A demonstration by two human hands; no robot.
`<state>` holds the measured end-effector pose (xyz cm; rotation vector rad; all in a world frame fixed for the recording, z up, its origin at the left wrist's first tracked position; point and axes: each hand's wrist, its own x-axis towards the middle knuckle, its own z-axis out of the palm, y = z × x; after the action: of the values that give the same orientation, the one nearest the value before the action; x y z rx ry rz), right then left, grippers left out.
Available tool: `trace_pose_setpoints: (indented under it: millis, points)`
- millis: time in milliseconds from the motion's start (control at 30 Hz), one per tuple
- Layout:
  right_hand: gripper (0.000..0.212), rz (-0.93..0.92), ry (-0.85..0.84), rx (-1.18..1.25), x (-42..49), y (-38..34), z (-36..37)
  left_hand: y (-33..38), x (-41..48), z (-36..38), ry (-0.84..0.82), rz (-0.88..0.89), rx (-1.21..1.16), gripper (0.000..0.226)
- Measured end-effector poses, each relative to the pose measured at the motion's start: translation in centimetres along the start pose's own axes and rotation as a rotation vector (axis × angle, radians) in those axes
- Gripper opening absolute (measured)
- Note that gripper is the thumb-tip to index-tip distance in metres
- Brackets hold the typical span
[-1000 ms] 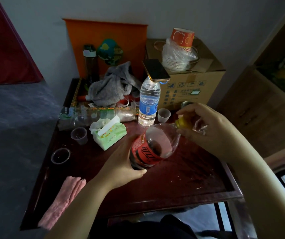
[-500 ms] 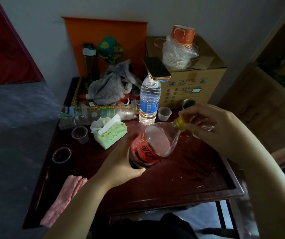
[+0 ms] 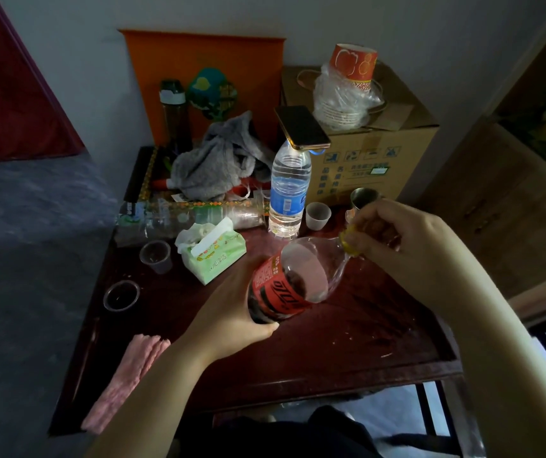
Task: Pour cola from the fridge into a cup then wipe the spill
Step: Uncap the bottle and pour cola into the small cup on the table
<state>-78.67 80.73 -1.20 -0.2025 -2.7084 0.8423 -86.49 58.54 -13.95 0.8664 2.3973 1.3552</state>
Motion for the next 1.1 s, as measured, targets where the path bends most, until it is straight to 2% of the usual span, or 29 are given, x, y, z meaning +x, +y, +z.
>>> trace_pose_setpoints:
  millis: [100, 233, 367, 433, 533, 633, 867, 933, 1100]
  points:
    - [0.025, -0.034, -0.062, 0.072, 0.0, 0.2, -0.2, -0.1, 0.0, 0.0, 0.003, -0.005, 0.003, 0.085]
    - [0.045, -0.066, -0.090, 0.188, -0.2, 0.3, -0.5, -0.3, 0.0, -0.1, -0.011, -0.009, -0.012, 0.084]
    - [0.057, 0.005, -0.011, 0.122, -0.4, 0.5, -0.3, -0.3, 0.2, 0.1, -0.016, 0.006, -0.003, 0.084]
    - [0.052, 0.053, 0.040, -0.011, -0.4, 0.4, 0.0, -0.3, 0.3, 0.2, -0.016, 0.019, 0.005, 0.085]
    - [0.045, 0.084, 0.022, -0.129, -0.5, 0.4, 0.2, -0.3, 0.3, 0.4, -0.017, 0.029, 0.012, 0.086]
    - [0.029, 0.087, -0.022, -0.043, -0.5, 0.9, 0.1, -0.5, 0.4, 0.5, -0.017, 0.026, 0.009, 0.085]
    - [0.033, -0.009, -0.165, 0.119, -0.1, 1.7, -0.5, -0.6, 0.7, 0.8, -0.009, -0.004, 0.008, 0.085]
    - [0.034, -0.025, -0.174, 0.144, -0.1, 1.8, -0.5, -0.8, 0.7, 0.8, -0.011, -0.014, 0.019, 0.086]
    - [0.018, -0.013, -0.112, 0.219, 0.2, 2.3, 0.5, -1.1, 0.7, 1.3, -0.014, -0.037, 0.044, 0.086]
